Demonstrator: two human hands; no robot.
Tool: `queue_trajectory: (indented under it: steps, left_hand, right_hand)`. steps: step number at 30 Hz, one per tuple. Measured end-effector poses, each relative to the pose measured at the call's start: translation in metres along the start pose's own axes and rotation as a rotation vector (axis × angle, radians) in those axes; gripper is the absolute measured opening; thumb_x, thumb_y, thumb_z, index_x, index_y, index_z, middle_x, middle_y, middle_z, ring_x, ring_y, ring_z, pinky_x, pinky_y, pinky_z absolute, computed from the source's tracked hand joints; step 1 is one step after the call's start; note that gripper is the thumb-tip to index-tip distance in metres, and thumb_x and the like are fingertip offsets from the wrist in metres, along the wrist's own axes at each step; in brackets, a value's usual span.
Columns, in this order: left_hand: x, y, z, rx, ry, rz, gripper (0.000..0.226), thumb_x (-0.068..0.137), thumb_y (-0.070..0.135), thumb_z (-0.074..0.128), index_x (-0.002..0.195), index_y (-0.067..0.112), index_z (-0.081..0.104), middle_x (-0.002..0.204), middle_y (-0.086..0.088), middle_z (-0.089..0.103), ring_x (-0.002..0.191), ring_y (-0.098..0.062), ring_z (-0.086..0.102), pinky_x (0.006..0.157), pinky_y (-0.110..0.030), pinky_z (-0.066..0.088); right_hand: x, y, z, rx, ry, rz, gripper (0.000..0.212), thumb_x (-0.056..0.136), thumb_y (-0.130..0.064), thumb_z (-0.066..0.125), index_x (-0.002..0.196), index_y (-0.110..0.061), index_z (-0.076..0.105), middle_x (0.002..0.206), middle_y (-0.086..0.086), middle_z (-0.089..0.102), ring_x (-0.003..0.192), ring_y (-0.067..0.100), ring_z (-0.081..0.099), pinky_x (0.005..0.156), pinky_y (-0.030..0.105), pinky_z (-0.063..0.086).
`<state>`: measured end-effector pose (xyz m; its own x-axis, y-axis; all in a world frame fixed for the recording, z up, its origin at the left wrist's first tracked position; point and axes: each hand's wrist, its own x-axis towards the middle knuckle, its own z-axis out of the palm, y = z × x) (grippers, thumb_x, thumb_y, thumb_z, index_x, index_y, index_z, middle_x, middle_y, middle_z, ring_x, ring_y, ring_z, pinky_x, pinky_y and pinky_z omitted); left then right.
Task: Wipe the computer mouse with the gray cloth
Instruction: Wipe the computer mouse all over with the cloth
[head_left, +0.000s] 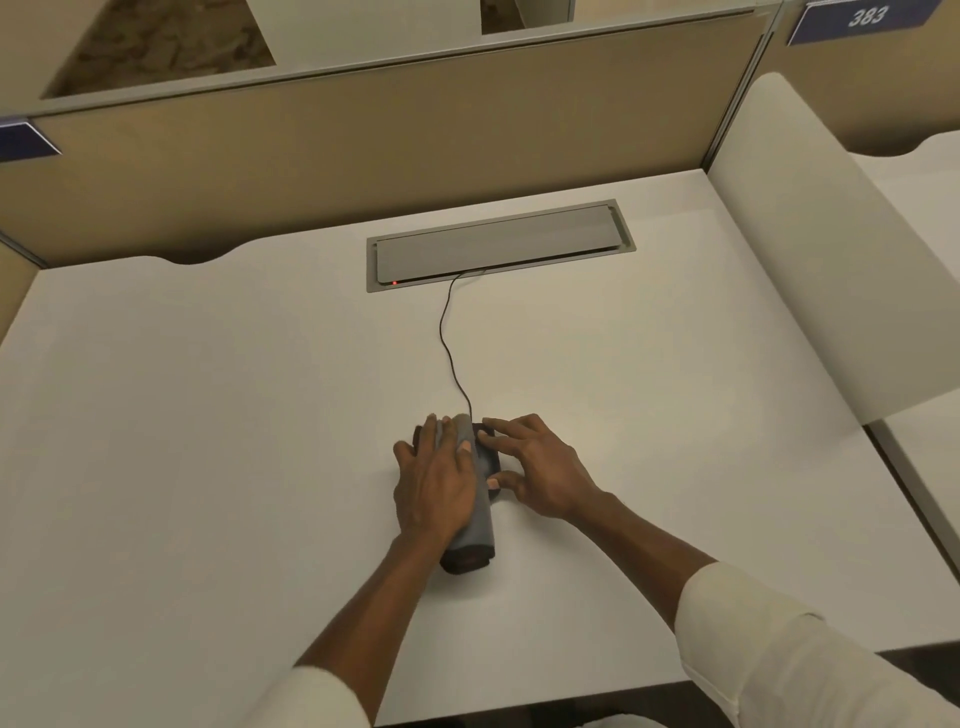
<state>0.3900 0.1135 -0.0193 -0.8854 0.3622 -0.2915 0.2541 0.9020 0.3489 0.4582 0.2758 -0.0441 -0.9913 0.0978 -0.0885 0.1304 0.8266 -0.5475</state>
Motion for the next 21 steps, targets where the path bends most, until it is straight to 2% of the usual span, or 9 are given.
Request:
queue_trajectory:
  steps: [4,9,14,16,21]
  left_hand:
    - [0.026,-0.002,-0.007,0.045,-0.025,0.029,0.055,0.114,0.042,0.025,0.166,0.028,0.033,0.174,0.006,0.03,0.145,-0.03,0.034,0.106,-0.046,0.048]
    - [0.0,-0.005,0.002,0.035,-0.001,0.024,0.057,0.114,0.043,0.023,0.168,0.027,0.025,0.171,0.005,0.032,0.141,-0.03,0.036,0.098,-0.043,0.052]
    - [-0.051,-0.002,0.02,0.073,0.03,0.015,0.062,0.112,0.046,0.025,0.17,0.03,0.011,0.178,0.009,0.014,0.137,-0.028,0.035,0.089,-0.04,0.061]
    - [-0.053,0.0,0.023,0.084,0.042,0.013,0.062,0.113,0.046,0.025,0.171,0.03,0.009,0.178,0.009,0.011,0.138,-0.027,0.035,0.091,-0.039,0.061]
    - [-0.017,0.0,0.01,0.097,0.045,0.054,0.056,0.113,0.042,0.028,0.167,0.033,0.022,0.175,0.01,0.021,0.137,-0.031,0.035,0.088,-0.041,0.059]
  right_hand:
    - [0.001,0.001,0.0,-0.012,-0.001,-0.008,0.062,0.091,-0.05,0.073,0.149,-0.033,0.057,0.159,-0.018,0.048,0.135,0.018,0.044,0.081,0.033,0.048]
    - [0.002,0.002,0.002,-0.034,0.009,-0.017,0.063,0.09,-0.048,0.075,0.148,-0.032,0.058,0.158,-0.017,0.05,0.134,0.019,0.045,0.082,0.032,0.047]
    - [0.001,0.002,0.003,-0.02,0.016,-0.018,0.061,0.091,-0.048,0.074,0.147,-0.03,0.06,0.159,-0.015,0.05,0.134,0.02,0.046,0.085,0.036,0.049]
    - [0.001,0.002,0.003,-0.024,0.016,-0.031,0.06,0.092,-0.049,0.073,0.147,-0.03,0.06,0.159,-0.014,0.05,0.134,0.021,0.046,0.086,0.036,0.049]
    - [0.001,0.002,0.0,-0.057,0.007,-0.048,0.061,0.091,-0.05,0.073,0.147,-0.032,0.06,0.158,-0.016,0.05,0.132,0.02,0.047,0.082,0.03,0.04]
